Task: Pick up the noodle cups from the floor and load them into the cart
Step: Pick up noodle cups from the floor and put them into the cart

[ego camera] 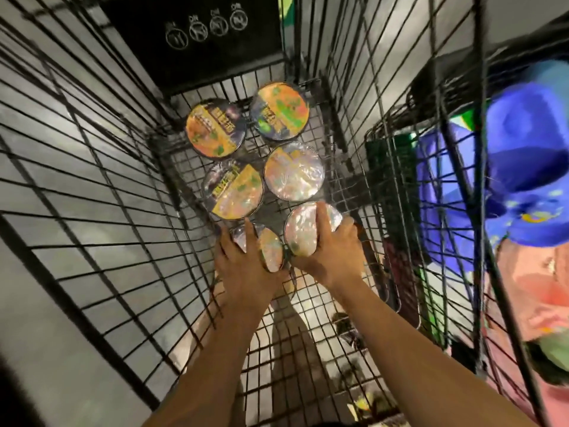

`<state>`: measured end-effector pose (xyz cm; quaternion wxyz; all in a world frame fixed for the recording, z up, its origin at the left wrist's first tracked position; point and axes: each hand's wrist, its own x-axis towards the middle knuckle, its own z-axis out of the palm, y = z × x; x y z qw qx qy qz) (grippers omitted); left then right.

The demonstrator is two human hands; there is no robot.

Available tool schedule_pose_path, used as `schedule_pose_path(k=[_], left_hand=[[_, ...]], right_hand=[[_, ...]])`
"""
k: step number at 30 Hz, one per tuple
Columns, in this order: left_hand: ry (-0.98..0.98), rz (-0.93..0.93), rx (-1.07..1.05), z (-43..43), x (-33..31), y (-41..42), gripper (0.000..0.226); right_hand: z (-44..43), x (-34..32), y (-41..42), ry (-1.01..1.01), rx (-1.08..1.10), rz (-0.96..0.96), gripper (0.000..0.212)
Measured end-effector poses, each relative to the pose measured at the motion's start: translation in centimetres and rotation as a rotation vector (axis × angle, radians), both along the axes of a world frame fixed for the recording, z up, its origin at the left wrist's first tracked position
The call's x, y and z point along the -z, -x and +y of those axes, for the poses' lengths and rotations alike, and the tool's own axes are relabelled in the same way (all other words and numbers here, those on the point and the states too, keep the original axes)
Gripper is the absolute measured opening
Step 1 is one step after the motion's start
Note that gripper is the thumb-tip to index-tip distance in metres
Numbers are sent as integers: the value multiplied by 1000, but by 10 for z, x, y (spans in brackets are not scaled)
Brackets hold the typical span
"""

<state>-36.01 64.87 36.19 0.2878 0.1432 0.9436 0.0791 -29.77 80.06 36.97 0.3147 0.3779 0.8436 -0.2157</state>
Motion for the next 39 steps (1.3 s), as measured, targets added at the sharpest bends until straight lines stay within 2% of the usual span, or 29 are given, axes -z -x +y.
schedule_pose_path(k=[7, 11, 15, 18, 20, 23, 26, 30, 32, 35, 37, 39], left_hand=[[40, -2, 25, -1, -1, -7, 128], [69, -69, 38, -3, -12, -4, 129], [79, -65, 73, -6, -36, 0, 109], [61, -74, 133, -9, -61, -1, 79], [106, -49, 292, -9, -81, -6, 74], [178, -79, 598, -10, -112, -17, 79], [156, -105, 853, -8, -139, -28, 78], [48, -23, 1093, -1, -166, -39, 78], [-1, 35, 1242, 6, -181, -46, 80], [-91, 104, 1461, 11, -203, -71, 80], [-201, 110, 1585, 5, -214, -96, 78], [-250, 89, 1723, -11, -219, -125, 76]], right_hand=[[-6, 3, -14, -101, 40, 182, 133], [-4, -7, -17, -35, 113, 140, 138], [-10, -31, -37, 7, 306, 34, 128], [-24, -52, -59, 63, 395, -119, 105], [-38, -72, -73, 66, 407, -171, 93], [-64, -101, -89, 35, 388, -185, 93], [-90, -132, -98, -68, 391, -123, 86], [-123, -171, -109, -266, 441, -16, 77], [-140, -184, -118, -372, 605, 7, 79], [-170, -202, -137, -429, 884, 44, 74], [-196, -208, -155, -462, 1090, 101, 71], [-227, -209, -177, -478, 1276, 89, 76]])
